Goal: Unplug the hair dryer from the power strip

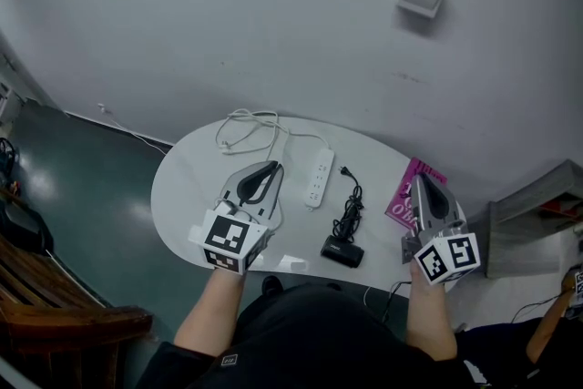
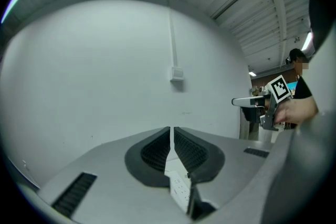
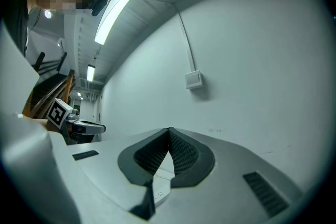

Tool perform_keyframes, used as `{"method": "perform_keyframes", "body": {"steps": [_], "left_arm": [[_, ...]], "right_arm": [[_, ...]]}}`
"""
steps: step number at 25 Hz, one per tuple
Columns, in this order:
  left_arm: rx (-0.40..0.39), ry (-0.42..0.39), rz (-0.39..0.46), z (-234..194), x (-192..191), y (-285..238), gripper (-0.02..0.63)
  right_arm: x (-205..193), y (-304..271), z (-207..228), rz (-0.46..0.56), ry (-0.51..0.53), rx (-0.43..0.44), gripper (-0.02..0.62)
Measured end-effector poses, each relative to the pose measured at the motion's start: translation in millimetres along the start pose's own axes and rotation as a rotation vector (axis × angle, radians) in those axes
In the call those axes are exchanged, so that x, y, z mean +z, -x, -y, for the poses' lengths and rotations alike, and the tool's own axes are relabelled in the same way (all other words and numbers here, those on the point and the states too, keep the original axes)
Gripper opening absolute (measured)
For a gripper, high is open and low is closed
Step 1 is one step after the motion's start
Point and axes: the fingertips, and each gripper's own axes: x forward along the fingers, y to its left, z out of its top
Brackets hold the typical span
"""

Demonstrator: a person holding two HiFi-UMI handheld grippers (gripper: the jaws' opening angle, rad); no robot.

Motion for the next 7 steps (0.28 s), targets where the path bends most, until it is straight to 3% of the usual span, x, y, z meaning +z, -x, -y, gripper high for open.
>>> {"method": "perform_keyframes", "body": {"steps": [7], "left_arm": [[0.023, 0.006, 0.0, -7.2, -3.3, -0.8, 0.032]], "right_arm": [[0.1, -4.4, 2.1, 0.005, -0.008, 0.0, 0.034]]}}
